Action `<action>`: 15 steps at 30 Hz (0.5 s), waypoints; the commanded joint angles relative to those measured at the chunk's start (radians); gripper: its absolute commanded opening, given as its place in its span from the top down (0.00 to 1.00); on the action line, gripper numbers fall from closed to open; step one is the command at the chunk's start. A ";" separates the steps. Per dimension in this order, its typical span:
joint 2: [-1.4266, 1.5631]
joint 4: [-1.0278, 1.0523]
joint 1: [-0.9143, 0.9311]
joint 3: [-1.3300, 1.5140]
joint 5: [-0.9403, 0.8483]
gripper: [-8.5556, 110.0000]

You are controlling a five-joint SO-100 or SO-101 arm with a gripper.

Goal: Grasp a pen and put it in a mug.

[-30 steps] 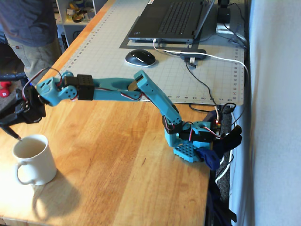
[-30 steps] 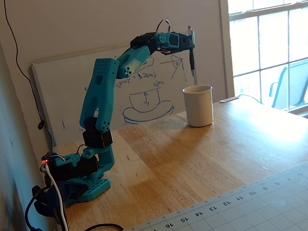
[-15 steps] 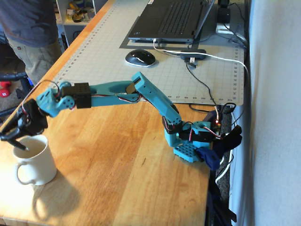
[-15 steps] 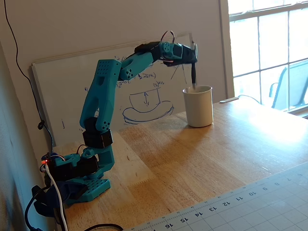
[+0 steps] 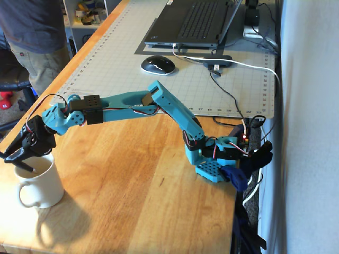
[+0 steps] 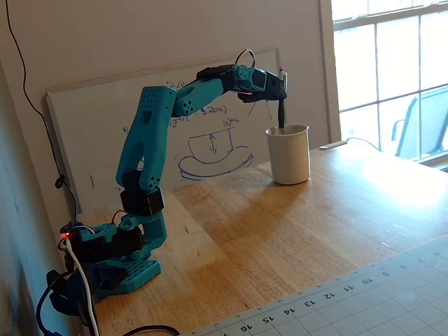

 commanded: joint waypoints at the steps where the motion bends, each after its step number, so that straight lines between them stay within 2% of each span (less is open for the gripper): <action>1: 0.061 -0.028 0.011 -0.018 -0.012 0.90; 9: 0.115 -0.026 0.018 -0.017 0.002 0.81; 15: 0.170 -0.026 0.043 -0.017 0.006 0.79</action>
